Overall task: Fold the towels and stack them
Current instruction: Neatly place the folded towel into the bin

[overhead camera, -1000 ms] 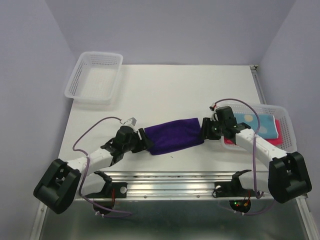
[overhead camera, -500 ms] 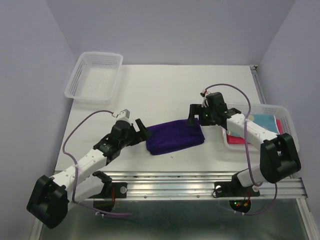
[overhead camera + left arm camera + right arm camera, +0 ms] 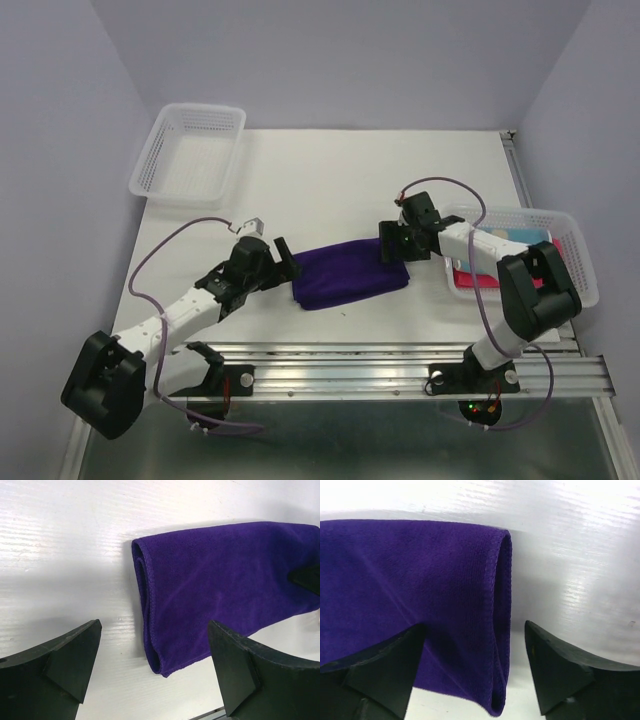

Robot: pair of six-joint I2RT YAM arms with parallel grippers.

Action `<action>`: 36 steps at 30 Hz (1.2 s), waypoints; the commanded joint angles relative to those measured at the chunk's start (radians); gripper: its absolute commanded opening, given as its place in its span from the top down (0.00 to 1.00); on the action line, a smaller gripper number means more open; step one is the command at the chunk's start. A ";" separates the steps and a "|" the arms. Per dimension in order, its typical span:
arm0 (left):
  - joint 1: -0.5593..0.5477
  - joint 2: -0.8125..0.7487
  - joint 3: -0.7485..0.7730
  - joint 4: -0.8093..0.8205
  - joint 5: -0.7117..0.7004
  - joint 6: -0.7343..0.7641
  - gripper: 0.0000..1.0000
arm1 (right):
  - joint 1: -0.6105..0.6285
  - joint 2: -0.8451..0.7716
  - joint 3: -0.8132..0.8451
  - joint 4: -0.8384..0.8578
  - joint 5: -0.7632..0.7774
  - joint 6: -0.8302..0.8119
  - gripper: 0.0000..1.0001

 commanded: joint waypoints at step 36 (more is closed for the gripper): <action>0.020 -0.026 0.034 0.047 -0.008 0.077 0.01 | 0.119 -0.114 0.494 -0.714 0.808 0.069 0.99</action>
